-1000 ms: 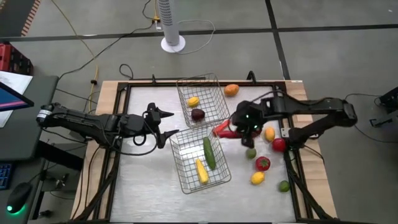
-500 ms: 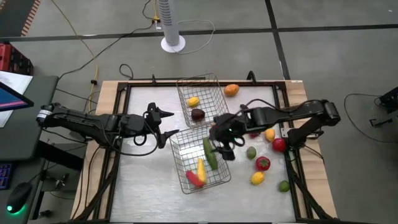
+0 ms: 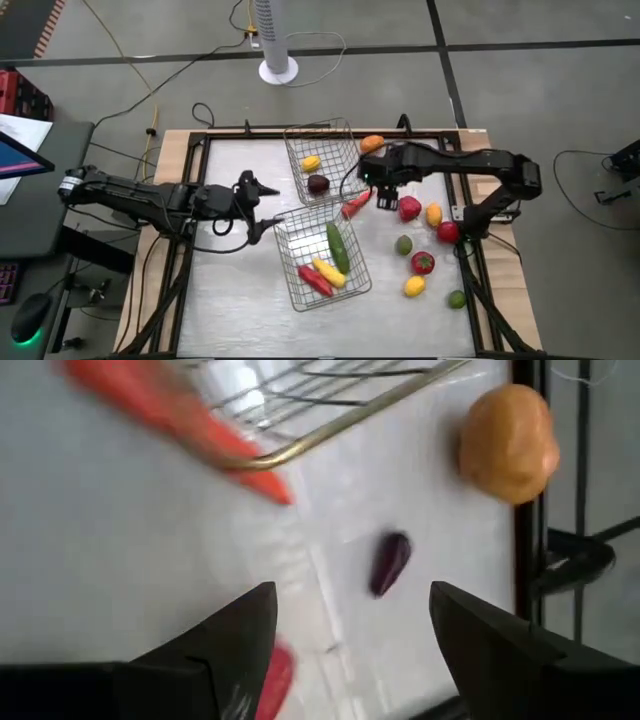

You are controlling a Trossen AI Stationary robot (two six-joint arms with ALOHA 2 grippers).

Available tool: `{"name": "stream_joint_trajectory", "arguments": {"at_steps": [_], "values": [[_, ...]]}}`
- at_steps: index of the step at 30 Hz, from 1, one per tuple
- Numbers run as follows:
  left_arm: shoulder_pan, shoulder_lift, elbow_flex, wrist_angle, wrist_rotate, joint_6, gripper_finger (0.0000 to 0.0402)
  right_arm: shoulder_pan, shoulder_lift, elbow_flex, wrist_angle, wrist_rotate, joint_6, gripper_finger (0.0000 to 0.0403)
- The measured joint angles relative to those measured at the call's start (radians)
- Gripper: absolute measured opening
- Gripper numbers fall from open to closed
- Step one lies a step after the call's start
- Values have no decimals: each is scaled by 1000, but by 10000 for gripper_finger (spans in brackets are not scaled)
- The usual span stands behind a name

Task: Sort produce into baskets
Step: Put the orange carrot into the bottom wire basket

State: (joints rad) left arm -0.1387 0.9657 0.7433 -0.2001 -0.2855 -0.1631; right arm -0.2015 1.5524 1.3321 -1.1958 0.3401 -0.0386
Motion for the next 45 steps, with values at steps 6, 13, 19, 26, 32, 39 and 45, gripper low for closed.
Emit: {"name": "stream_joint_trajectory", "arguments": {"at_steps": [6,13,19,26,32,39,45], "values": [[-14,2,0,-16,107,-25,352,-130,22,-89,207,-7,-132,290],[-16,-3,0,-21,30,10,352,-137,40,-93,362,-159,-178,290],[-16,-3,0,-21,15,20,352,-82,40,-93,413,-217,-180,290],[-17,-3,0,-22,12,0,352,-41,36,-92,370,-241,-180,290],[-18,-6,0,-36,15,3,352,-51,34,-159,331,-251,-179,290],[-18,-6,0,-38,14,2,352,-99,35,-355,640,-333,-267,290],[-18,-6,0,-38,12,7,352,-122,34,-468,840,-452,-311,290]]}}
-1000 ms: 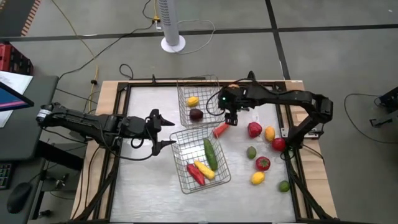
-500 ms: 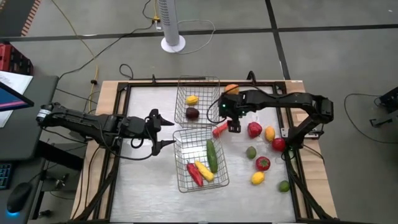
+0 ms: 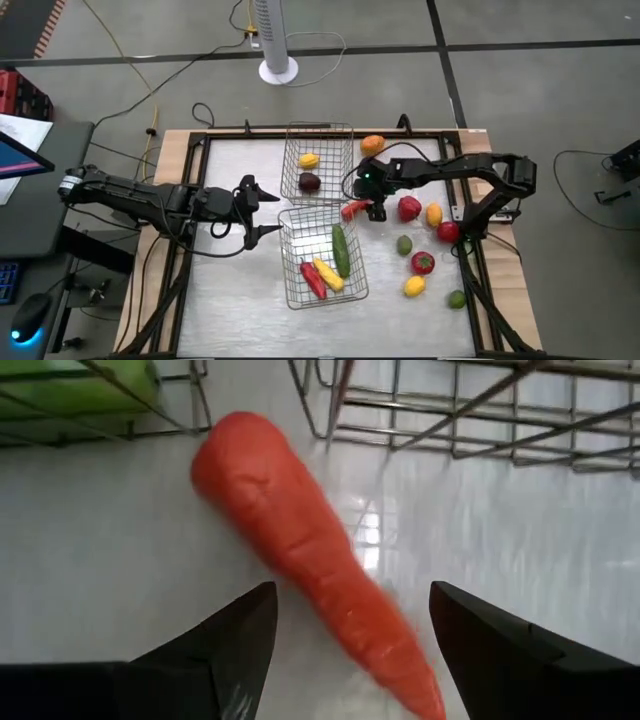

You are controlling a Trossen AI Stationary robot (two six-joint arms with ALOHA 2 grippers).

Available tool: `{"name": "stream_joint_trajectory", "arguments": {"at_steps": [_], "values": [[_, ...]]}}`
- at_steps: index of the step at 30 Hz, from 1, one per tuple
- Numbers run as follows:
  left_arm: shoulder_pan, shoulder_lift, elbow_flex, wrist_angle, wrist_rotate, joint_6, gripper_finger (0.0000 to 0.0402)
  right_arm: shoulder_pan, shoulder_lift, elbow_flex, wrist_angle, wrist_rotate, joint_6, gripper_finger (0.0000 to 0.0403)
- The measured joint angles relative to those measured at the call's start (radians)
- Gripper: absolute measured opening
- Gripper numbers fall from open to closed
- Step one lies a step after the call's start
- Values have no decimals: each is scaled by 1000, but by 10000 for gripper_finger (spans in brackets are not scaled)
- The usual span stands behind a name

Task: Sort produce into baskets
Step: Put the orange carrot into the bottom wire basket

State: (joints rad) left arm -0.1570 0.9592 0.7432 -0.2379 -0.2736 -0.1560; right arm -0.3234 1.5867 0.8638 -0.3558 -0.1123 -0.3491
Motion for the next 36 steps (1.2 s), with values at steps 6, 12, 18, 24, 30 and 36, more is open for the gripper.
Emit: {"name": "stream_joint_trajectory", "arguments": {"at_steps": [6,12,18,24,30,36], "values": [[0,0,0,0,0,5,352,0,5,-111,171,1,-39,290],[0,0,0,0,0,5,352,-19,5,-166,231,5,-30,278],[0,0,0,0,0,5,352,-33,5,-172,234,5,-13,201],[0,0,0,0,-1,5,352,-33,-2,-164,179,22,9,117],[0,0,0,-1,-2,5,352,-18,-6,-33,-203,121,49,132],[0,0,0,-1,-4,4,352,46,-4,161,-651,222,154,141]]}}
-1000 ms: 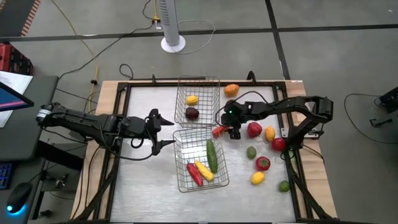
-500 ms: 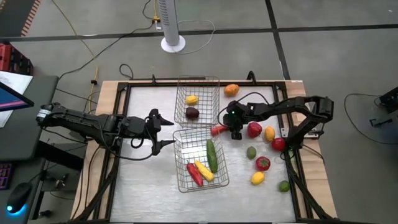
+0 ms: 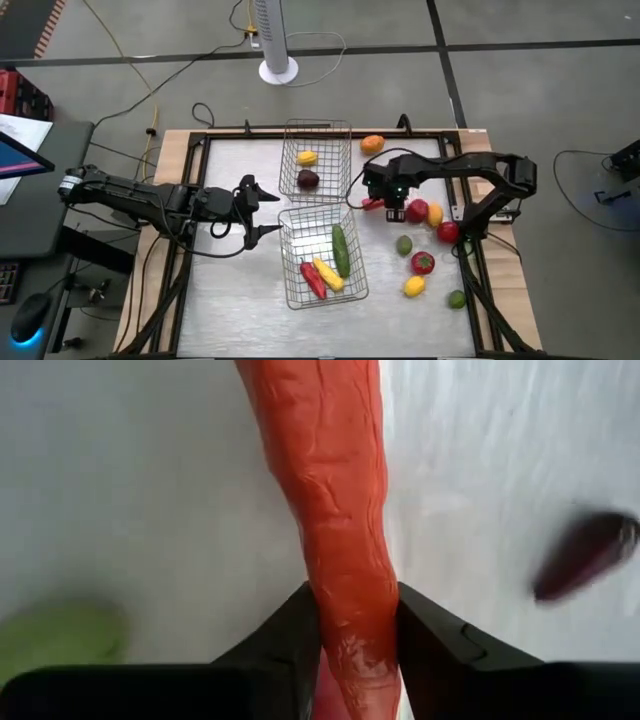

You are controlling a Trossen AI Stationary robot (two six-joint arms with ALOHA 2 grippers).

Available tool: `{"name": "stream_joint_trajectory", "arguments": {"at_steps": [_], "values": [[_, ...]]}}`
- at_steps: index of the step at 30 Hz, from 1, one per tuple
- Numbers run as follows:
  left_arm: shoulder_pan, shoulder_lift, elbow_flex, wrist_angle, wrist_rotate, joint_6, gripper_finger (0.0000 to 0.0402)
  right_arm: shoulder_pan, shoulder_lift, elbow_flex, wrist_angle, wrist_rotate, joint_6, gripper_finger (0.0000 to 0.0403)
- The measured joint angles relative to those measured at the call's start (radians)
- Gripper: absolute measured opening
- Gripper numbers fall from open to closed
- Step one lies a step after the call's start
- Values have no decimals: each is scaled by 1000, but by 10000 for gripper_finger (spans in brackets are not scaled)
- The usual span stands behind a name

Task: Sort produce into baskets
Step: Put the orange carrot into the bottom wire basket, then put the red bell pepper into the bottom wire basket

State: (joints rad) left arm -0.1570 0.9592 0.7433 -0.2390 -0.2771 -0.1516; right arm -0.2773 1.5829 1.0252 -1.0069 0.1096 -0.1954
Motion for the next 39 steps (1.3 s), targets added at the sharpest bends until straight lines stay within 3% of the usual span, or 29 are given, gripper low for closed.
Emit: {"name": "stream_joint_trajectory", "arguments": {"at_steps": [4,9,16,19,25,31,35,39], "values": [[0,0,0,0,-8,0,352,65,0,124,-172,1,95,133],[0,0,0,-13,-24,-12,352,166,0,262,-260,3,177,138],[0,0,0,-16,-24,-14,352,279,-3,439,-414,167,315,139],[0,0,0,-14,-25,-14,352,316,-3,474,-361,173,321,141],[0,0,0,-8,-25,-15,352,375,6,475,-89,137,218,158],[0,0,0,-9,-26,-17,352,396,8,475,106,33,146,203],[0,0,0,-10,-26,-17,352,393,8,475,77,18,141,246],[0,0,0,-13,-25,-19,352,347,6,475,-137,106,185,263]]}}
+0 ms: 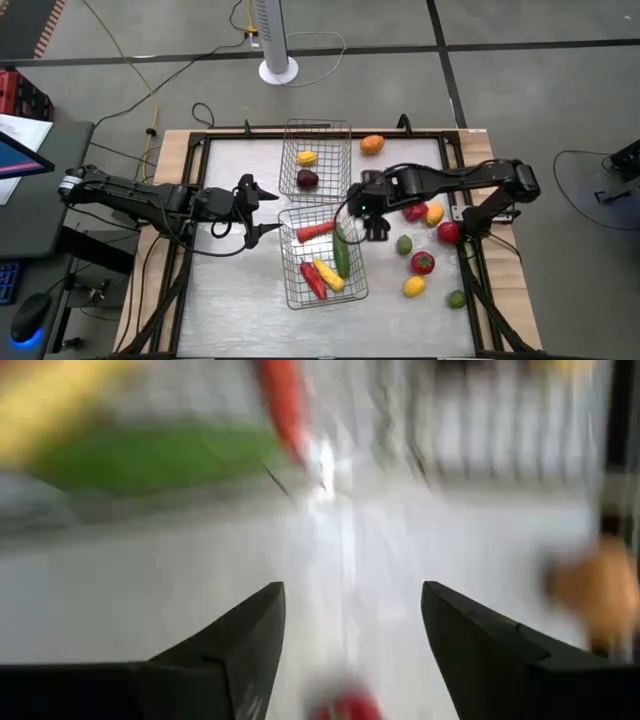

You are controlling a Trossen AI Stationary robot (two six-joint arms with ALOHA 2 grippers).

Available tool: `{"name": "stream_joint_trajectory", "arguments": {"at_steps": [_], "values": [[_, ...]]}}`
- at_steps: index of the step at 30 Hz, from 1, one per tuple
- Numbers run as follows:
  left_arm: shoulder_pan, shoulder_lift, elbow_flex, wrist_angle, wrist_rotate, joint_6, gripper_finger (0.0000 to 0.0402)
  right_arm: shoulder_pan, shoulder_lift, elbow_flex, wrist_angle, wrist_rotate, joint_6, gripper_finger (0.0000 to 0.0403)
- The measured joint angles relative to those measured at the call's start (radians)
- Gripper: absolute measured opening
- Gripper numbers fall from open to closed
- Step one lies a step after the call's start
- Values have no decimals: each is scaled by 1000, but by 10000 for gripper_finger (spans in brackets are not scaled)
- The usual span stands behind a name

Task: Sort produce into baskets
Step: Put the red bell pepper into the bottom wire basket

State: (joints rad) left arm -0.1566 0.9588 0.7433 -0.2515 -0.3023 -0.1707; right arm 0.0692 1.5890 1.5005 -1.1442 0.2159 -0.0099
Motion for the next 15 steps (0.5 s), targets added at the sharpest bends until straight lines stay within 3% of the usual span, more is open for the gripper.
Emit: {"name": "stream_joint_trajectory", "arguments": {"at_steps": [3,7,11,15], "values": [[0,0,0,-7,2,-8,352,-48,-6,-32,-102,27,87,264],[0,0,0,-20,2,-9,352,-87,-52,-181,-83,12,122,265],[0,0,0,-23,2,-10,352,-82,-76,-321,-82,-100,174,265],[0,0,0,-23,1,-11,352,-1,-77,-401,-58,-213,276,265]]}}
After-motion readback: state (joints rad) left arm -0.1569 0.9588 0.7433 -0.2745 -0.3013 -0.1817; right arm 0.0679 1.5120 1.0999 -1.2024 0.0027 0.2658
